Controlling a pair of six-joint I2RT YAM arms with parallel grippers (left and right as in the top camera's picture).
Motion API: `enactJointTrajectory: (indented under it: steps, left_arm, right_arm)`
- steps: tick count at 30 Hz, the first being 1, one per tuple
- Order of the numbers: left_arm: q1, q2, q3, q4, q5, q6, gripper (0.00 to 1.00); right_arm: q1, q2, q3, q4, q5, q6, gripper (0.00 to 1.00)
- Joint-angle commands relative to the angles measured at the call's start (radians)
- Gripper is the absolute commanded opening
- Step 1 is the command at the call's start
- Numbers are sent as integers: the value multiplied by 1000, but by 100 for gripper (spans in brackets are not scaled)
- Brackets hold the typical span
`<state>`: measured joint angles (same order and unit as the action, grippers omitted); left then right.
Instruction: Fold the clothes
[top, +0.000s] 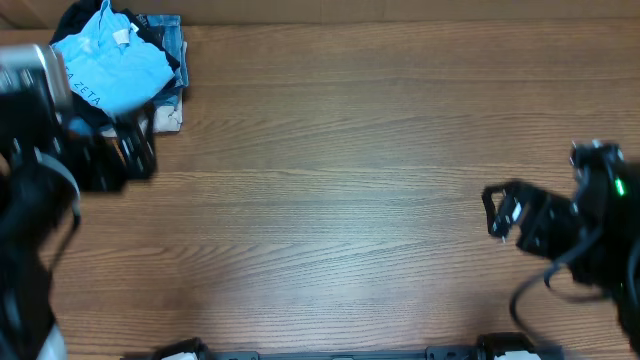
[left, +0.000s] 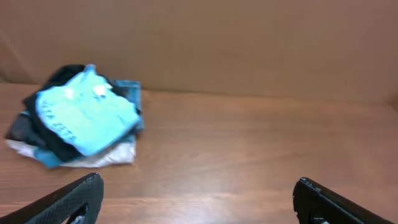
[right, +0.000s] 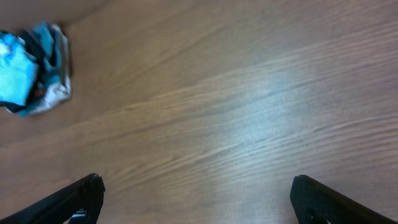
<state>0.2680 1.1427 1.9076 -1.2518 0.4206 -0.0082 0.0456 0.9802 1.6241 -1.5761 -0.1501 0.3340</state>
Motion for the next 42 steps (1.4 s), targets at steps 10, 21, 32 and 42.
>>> enactJointTrajectory:
  steps: [10,21,32,42]
  left_arm:
    - [-1,-596,-713,175,191,47,100]
    - [0,-867,-1125,300,172,-11,100]
    - [0,-866,-1315,412,146,-10,100]
    - [0,-866,-1323,396,145,-10,100]
  right_arm:
    - [-1,-432,-515,261,48,116,100]
    - [-1,-494,-768,654,90,168,100]
    - [-1,-470,-769,829,116,169,100]
    - [-1,-470,-769,908,115,168,100]
